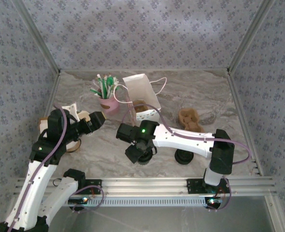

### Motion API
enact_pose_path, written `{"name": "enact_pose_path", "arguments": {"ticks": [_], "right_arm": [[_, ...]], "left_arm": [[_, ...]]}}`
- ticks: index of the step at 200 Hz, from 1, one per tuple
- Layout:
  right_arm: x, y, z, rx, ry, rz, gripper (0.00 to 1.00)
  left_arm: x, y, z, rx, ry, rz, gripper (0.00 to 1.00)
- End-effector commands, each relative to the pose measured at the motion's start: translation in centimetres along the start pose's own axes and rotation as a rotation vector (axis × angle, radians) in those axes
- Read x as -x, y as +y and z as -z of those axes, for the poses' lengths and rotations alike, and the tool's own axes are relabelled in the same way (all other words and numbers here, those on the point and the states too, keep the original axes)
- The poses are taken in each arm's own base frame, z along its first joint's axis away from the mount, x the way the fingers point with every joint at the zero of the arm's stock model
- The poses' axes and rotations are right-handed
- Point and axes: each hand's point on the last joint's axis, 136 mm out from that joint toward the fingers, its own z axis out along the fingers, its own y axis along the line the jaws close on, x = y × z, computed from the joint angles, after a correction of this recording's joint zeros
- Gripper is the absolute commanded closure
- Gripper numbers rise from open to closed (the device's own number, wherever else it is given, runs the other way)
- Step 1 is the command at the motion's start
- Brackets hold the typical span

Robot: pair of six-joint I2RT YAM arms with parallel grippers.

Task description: Pack the takeout coffee

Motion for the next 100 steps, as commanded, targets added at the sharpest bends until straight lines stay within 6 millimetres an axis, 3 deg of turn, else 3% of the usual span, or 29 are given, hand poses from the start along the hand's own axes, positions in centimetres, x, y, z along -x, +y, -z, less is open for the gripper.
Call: {"name": "enact_pose_path", "arguments": {"ticks": [1, 100], "right_arm": [[-0.7, -0.07, -0.77, -0.009, 0.051, 0.013, 0.13], [-1.1, -0.56, -1.17, -0.031, 0.067, 0.016, 0.15]], "left_arm": [[0.53, -1.04, 0.88, -0.029, -0.013, -0.028, 0.01], [0.42, -0.92, 0.88, -0.026, -0.012, -0.025, 0.0]]}}
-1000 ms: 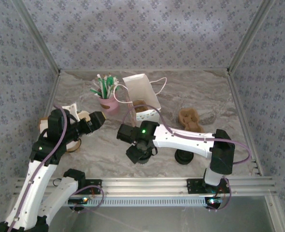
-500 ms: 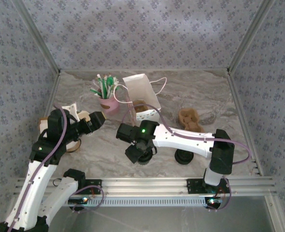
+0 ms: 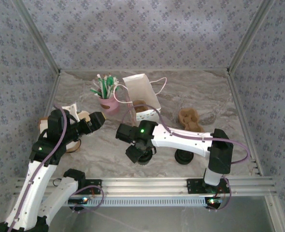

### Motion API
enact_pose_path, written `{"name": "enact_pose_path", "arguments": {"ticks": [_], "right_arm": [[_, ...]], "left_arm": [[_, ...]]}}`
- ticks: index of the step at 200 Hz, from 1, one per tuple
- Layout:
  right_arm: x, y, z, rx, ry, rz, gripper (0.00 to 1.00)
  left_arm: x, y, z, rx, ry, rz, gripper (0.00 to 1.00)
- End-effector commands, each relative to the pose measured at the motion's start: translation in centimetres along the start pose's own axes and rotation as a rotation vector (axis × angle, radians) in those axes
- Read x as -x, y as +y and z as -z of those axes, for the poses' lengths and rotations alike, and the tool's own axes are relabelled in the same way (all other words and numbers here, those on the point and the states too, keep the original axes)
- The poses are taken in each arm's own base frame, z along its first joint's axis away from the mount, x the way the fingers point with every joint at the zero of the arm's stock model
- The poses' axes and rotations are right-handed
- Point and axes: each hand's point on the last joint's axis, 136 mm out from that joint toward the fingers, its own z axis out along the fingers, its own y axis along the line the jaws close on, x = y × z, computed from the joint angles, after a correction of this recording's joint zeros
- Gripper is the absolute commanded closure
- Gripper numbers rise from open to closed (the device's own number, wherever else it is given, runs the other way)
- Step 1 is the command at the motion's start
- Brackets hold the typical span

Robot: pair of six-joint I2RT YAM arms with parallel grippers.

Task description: Pack the takeout coffee

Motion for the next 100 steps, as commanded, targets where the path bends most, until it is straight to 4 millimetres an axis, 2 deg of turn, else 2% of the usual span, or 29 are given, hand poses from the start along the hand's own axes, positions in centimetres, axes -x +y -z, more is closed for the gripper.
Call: {"name": "enact_pose_path", "arguments": {"ticks": [1, 54, 100], "right_arm": [[-1.0, -0.5, -0.7, -0.023, 0.052, 0.009, 0.15], [-0.6, -0.8, 0.8, -0.028, 0.01, -0.001, 0.13], [-0.8, -0.7, -0.1, -0.03, 0.03, 0.001, 0.11]], "left_arm": [[0.5, -1.0, 0.9, -0.029, -0.016, -0.027, 0.0], [0.5, -0.9, 0.8, -0.029, -0.014, -0.024, 0.0], [0.5, -1.0, 0.8, -0.03, -0.014, -0.023, 0.01]]}}
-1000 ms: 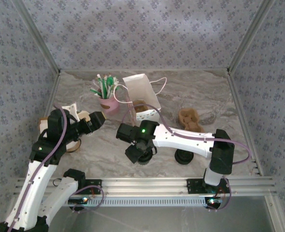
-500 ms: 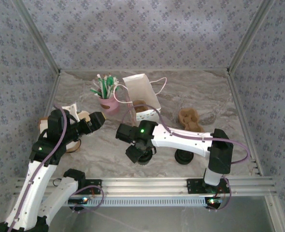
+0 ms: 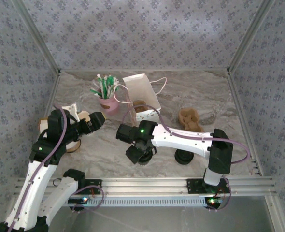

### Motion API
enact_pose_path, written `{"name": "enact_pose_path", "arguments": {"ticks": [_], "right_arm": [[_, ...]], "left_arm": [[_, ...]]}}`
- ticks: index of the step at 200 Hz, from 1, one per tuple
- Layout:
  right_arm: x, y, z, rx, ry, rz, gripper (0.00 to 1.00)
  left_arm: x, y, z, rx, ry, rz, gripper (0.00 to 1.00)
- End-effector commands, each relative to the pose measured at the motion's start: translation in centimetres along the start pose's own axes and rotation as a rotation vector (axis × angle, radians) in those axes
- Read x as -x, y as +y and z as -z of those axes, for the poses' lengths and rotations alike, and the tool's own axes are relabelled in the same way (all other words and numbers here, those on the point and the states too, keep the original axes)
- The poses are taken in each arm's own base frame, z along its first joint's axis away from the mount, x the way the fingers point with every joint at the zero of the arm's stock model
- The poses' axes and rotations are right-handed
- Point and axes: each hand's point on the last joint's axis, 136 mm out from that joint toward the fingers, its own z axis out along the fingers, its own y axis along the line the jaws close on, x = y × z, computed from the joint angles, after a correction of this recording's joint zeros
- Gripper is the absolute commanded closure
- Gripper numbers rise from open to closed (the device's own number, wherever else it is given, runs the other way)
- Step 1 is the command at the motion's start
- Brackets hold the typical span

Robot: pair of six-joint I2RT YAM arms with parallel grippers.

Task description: Pack the takeout coffee

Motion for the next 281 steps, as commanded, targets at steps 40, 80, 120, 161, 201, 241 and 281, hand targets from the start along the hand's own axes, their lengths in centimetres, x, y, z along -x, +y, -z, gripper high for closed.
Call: {"name": "enact_pose_path", "arguments": {"ticks": [40, 80, 120, 161, 201, 241, 281], "right_arm": [[-0.5, -0.2, -0.6, -0.011, 0.026, 0.003, 0.16], [-0.6, -0.2, -0.9, -0.007, 0.037, 0.004, 0.19], [-0.7, -0.1, -1.3, -0.006, 0.049, 0.005, 0.17], [-0.6, -0.1, -1.3, -0.001, 0.049, 0.004, 0.18], [-0.6, -0.1, -1.2, 0.0, 0.045, 0.005, 0.25], [-0.5, -0.2, -0.6, -0.004, 0.033, 0.002, 0.3], [-0.3, -0.5, 0.7, -0.02, -0.005, 0.003, 0.31]], "left_arm": [[0.5, -0.9, 0.9, -0.028, -0.016, -0.024, 0.0], [0.5, -0.9, 0.9, -0.028, -0.015, -0.024, 0.0], [0.5, -0.9, 0.8, -0.028, -0.016, -0.025, 0.01], [0.5, -0.9, 0.9, -0.027, -0.017, -0.026, 0.0], [0.4, -0.9, 0.8, -0.027, -0.014, -0.026, 0.01], [0.5, -0.9, 0.7, -0.027, -0.015, -0.025, 0.01], [1.5, -1.8, 0.9, -0.042, -0.031, -0.041, 0.01]]}}
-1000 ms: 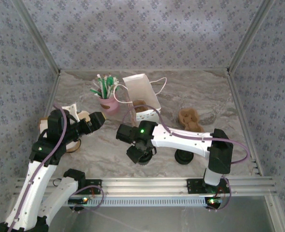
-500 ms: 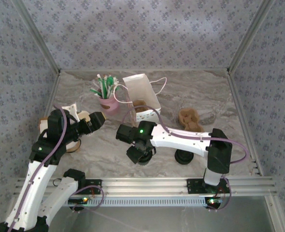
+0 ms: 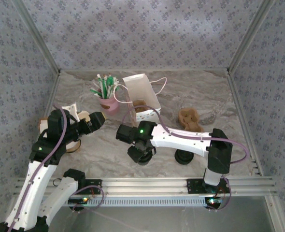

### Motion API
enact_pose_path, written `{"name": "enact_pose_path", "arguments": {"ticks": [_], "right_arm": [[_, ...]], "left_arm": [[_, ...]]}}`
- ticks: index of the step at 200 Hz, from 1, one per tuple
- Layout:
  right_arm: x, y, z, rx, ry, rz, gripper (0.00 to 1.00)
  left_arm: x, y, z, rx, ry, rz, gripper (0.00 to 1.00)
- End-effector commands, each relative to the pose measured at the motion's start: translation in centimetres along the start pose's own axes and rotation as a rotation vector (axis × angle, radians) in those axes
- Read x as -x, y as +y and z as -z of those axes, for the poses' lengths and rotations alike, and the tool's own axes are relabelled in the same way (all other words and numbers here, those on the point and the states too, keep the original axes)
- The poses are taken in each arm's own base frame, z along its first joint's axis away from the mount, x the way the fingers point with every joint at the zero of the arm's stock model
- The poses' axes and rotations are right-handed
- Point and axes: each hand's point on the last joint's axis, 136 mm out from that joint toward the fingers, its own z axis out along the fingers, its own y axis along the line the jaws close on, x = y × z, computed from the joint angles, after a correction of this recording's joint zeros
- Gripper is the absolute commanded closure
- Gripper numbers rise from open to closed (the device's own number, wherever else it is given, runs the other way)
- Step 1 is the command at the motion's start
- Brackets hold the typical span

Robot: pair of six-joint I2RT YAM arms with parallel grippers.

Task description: Pack the takeout coffee

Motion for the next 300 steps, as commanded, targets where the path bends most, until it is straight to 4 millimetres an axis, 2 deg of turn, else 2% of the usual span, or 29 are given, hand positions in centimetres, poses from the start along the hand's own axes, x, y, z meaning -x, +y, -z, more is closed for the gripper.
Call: {"name": "enact_pose_path", "arguments": {"ticks": [1, 19, 50, 82, 114, 141, 174, 205, 214, 241, 265, 300], "right_arm": [[-0.2, -0.5, 1.3, -0.02, -0.016, 0.002, 0.31], [-0.5, -0.6, 2.0, -0.014, -0.027, -0.004, 0.31], [-1.3, -1.1, 3.4, -0.002, -0.048, -0.022, 0.31], [-2.0, -2.1, 5.2, 0.006, -0.088, -0.045, 0.31], [-2.9, -3.4, 6.4, -0.004, -0.097, -0.063, 0.31], [-3.6, -4.6, 7.7, -0.012, -0.108, -0.079, 0.31], [-4.6, -5.9, 9.1, -0.013, -0.121, -0.102, 0.3], [-5.5, -6.8, 10.8, -0.005, -0.133, -0.118, 0.3], [-5.8, -7.1, 11.4, -0.003, -0.139, -0.123, 0.3], [-6.6, -7.8, 13.5, 0.008, -0.166, -0.139, 0.3], [-7.3, -8.3, 15.2, 0.019, -0.192, -0.147, 0.3], [-8.0, -9.2, 17.5, 0.011, -0.218, -0.148, 0.3]], "left_arm": [[1.5, -1.9, 1.0, -0.042, -0.033, -0.042, 0.01], [3.0, -3.1, 1.4, -0.044, -0.052, -0.078, 0.01], [7.1, -5.9, 2.3, -0.043, -0.121, -0.156, 0.0], [11.0, -8.4, 0.9, -0.042, -0.148, -0.209, 0.0], [14.4, -10.8, -2.7, -0.075, -0.145, -0.236, 0.01], [16.7, -12.2, -6.9, -0.113, -0.132, -0.265, 0.01], [18.5, -13.7, -12.5, -0.183, -0.093, -0.287, 0.0], [18.0, -14.7, -18.4, -0.258, 0.027, -0.286, 0.0], [18.0, -15.6, -19.3, -0.288, 0.049, -0.298, 0.0], [15.8, -16.4, -22.4, -0.296, 0.148, -0.323, 0.01], [13.8, -16.5, -23.6, -0.301, 0.207, -0.325, 0.01], [11.6, -16.0, -23.7, -0.289, 0.253, -0.293, 0.01]]}}
